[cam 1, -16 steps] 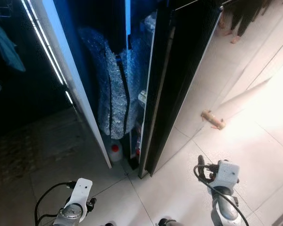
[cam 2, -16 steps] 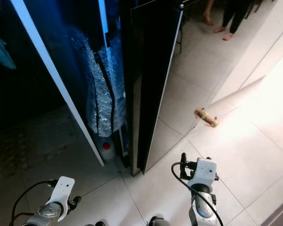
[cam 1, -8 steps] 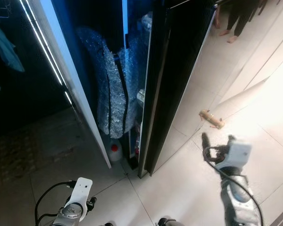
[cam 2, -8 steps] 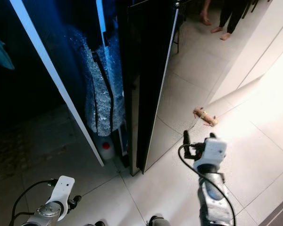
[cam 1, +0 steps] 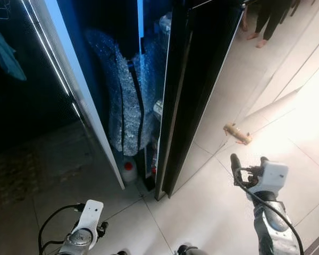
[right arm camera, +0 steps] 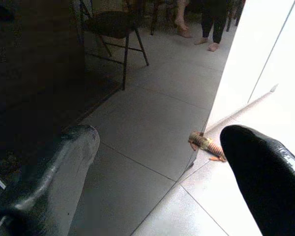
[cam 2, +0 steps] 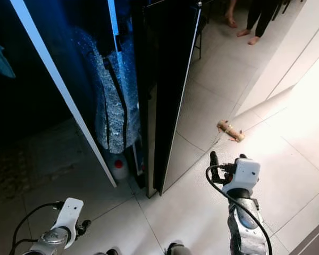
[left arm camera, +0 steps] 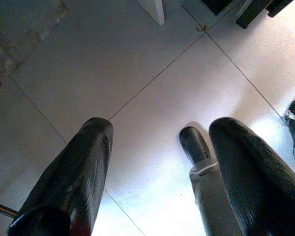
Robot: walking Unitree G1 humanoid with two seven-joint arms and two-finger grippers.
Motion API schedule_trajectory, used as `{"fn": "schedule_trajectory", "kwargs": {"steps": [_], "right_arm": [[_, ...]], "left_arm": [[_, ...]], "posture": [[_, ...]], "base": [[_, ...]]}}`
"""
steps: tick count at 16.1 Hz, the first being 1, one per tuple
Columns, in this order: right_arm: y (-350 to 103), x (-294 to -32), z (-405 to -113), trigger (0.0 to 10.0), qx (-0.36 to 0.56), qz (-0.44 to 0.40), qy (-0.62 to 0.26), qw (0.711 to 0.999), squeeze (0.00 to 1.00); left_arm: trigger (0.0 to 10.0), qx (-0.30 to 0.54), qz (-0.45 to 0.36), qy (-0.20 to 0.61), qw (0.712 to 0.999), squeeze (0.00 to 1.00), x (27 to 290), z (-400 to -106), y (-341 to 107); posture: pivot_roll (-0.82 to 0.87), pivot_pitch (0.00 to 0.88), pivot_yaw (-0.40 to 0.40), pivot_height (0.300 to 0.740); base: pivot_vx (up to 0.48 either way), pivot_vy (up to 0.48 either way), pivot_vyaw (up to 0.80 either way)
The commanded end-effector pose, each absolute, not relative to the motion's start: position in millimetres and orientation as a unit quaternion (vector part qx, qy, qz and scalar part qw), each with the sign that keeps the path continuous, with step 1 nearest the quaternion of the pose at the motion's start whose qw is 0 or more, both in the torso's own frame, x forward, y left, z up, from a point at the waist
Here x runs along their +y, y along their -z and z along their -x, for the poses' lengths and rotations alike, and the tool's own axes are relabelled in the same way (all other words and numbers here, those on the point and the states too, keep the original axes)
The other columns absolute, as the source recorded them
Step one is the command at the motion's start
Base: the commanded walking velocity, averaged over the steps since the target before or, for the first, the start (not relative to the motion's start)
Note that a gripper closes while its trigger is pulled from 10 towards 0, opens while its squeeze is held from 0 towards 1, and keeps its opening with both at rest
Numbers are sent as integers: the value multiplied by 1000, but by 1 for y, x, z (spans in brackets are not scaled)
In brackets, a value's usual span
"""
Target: Restocking fridge
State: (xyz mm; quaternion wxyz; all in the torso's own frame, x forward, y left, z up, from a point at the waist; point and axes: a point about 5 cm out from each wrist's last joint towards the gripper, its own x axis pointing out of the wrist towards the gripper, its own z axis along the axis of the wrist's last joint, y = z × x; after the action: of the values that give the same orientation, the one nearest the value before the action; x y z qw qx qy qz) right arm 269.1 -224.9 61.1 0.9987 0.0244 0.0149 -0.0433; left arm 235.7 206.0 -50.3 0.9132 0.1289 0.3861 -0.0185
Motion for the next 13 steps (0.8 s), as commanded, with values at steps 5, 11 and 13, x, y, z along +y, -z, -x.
{"fn": "schedule_trajectory", "kwargs": {"steps": [5, 11, 13], "right_arm": [[-65, -223, -267, 10000, 15, -31, 30, 999, 0], [-59, -219, -259, 10000, 34, -32, -6, 999, 0], [-63, -213, -263, 10000, 34, -38, -36, 998, 0]], "left_arm": [[10000, 398, -128, 14, 908, 0, 210, -227, 55], [10000, 394, -128, 14, 910, 0, 208, -226, 56], [10000, 389, -127, 13, 912, 0, 208, -230, 54]], "posture": [[-185, 180, -19, 740], [-185, 149, -26, 740], [-193, 165, -28, 740]], "base": [[0, 0, 0], [0, 0, 0], [0, 0, 0]]}}
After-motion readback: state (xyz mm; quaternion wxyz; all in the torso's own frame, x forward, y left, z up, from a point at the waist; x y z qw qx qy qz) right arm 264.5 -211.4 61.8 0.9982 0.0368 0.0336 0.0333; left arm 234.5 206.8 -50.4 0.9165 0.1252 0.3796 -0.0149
